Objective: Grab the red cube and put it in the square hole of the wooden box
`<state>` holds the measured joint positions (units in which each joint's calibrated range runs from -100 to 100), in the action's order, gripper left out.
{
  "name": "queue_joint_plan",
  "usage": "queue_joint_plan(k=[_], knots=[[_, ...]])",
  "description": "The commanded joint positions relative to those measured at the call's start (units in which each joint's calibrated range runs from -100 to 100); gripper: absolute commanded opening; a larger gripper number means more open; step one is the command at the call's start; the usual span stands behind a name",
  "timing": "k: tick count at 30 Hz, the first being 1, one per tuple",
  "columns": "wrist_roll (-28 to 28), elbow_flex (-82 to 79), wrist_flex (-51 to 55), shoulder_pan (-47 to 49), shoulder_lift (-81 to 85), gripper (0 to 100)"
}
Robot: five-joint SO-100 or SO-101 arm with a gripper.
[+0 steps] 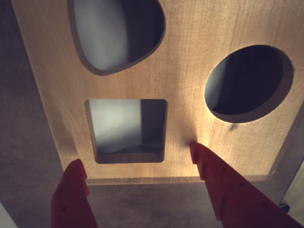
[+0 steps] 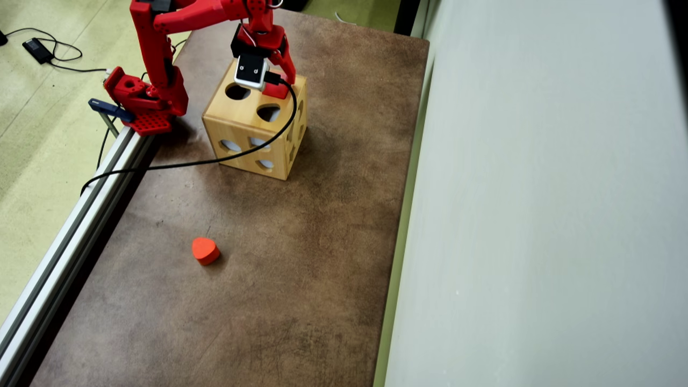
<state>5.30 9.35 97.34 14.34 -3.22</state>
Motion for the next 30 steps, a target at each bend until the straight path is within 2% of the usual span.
queue_joint_plan(k=[1, 6, 8, 10, 13, 14, 17, 25, 30], knots=[[-0.3, -0.2, -0.2, -0.3, 2.6, 35], [-0.5, -0.1, -0.4, -0.7, 6.9, 34], [-0.7, 0.5, -0.4, -2.3, 9.2, 30], [-0.7, 0.7, -1.4, -3.9, 12.4, 22], [-0.8, 0.2, -7.1, -6.5, 19.4, 3], [-0.8, 0.0, -9.2, -7.4, 21.9, 0], [-0.9, -0.2, -12.9, -9.4, 30.2, 4], [-3.5, -0.5, -12.8, -9.8, 47.6, 2], [-3.4, -5.1, -5.9, -9.9, 58.7, 2]])
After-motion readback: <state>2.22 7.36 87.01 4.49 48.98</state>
